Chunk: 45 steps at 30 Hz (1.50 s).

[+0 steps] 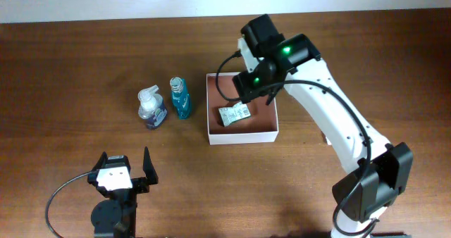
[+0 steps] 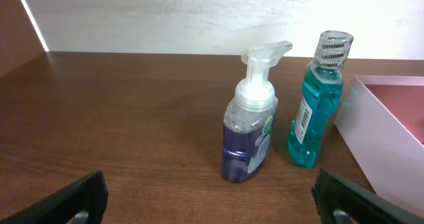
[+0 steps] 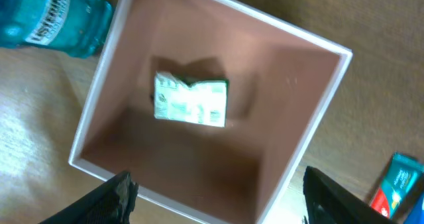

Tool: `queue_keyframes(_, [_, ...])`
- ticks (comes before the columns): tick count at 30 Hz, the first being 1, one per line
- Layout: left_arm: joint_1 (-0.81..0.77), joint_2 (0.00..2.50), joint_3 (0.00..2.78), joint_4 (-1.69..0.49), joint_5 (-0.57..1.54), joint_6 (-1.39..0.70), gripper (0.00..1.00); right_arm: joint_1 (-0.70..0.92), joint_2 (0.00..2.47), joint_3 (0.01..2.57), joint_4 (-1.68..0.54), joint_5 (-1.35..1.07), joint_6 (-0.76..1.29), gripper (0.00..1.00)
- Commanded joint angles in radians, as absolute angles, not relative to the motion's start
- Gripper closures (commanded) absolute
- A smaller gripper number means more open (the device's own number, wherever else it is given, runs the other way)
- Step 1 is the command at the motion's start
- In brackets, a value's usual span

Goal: Pack container

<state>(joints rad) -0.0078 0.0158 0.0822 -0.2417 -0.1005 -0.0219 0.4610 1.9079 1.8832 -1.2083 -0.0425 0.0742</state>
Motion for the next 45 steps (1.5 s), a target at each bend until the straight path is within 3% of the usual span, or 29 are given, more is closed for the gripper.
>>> queue_keyframes(1, [-0.002, 0.011, 0.073, -0.236, -0.083, -0.006, 0.0, 0.465, 1.885, 1.898, -1.18, -0.014, 0.088, 0.25])
queue_keyframes(30, [-0.002, 0.011, 0.073, -0.236, -0.083, -0.006, 0.01, 0.465, 2.127, 1.885, -1.117, -0.105, 0.086, 0.16])
queue_keyframes(34, [-0.002, 0.011, 0.073, -0.236, -0.083, -0.006, 0.01, 0.466, 2.13, 1.885, -1.059, -0.106, 0.088, 0.32])
queue_keyframes(39, [-0.002, 0.011, 0.073, -0.236, -0.083, -0.006, 0.01, 0.486, 2.136, 1.883, -1.015, -0.121, 0.094, 0.71])
queue_keyframes(45, [-0.002, 0.011, 0.073, -0.236, -0.083, -0.006, 0.01, 0.518, 2.14, 1.883, -0.973, -0.12, 0.095, 0.89])
